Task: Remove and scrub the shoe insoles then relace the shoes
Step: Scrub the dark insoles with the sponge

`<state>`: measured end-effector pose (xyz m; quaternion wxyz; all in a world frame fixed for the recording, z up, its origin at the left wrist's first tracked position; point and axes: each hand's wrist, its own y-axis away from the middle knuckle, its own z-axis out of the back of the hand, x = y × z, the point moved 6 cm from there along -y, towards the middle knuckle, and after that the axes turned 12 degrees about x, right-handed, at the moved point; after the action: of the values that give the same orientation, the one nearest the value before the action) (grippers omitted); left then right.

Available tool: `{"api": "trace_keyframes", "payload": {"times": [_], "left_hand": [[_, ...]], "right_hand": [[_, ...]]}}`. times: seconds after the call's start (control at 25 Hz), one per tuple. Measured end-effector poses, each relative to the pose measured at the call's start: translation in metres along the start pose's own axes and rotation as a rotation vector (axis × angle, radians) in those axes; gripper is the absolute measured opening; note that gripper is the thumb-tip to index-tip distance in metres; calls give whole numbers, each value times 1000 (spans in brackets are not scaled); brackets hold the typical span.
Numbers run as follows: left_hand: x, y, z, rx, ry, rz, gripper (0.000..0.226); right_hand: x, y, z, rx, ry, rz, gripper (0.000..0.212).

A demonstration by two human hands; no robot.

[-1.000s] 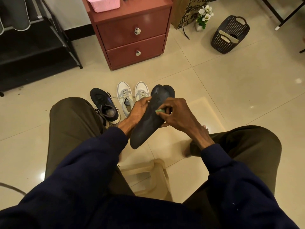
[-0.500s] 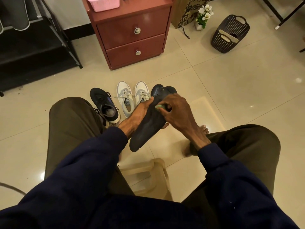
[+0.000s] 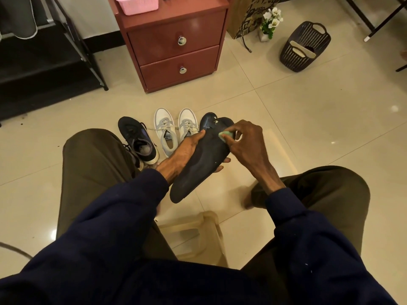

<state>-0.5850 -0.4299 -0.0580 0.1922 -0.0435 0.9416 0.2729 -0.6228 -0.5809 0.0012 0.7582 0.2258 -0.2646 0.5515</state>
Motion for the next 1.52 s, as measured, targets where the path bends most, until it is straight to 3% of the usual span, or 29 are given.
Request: {"api": "trace_keyframes", "payload": {"times": [0.12,0.28,0.32,0.48,0.68,0.84,1.04,1.2,1.4,1.52], "left_hand": [[2,1,-3,32,10,17,54],[-3,-3,1,-19,53,-50,36],[-3,-3,1,-13,42,-51,37],[2,-1,1,31,-38,18,56],[1,-3,3,2,-21,2,51],[3,2,-4,28,-53,49,57],[2,3,-4,33,-68,64,63],[5,5,-9,66,-51,106,56],[4,4,-9,76,-65,102,59],[5,5,-12,73,-75,118,52]], "right_hand": [[-7,3,5,-88,41,-52,17],[28,7,-23,239,-44,155,12],[25,5,-21,236,-29,139,11],[-13,1,12,-54,135,-123,19],[20,6,-16,188,-52,88,15],[-20,3,11,-76,50,-152,18],[10,4,-8,107,-94,23,13],[-20,2,12,-89,-17,-159,14],[9,1,-5,71,-99,17,13],[-14,-1,9,-61,-57,-137,15]]}}
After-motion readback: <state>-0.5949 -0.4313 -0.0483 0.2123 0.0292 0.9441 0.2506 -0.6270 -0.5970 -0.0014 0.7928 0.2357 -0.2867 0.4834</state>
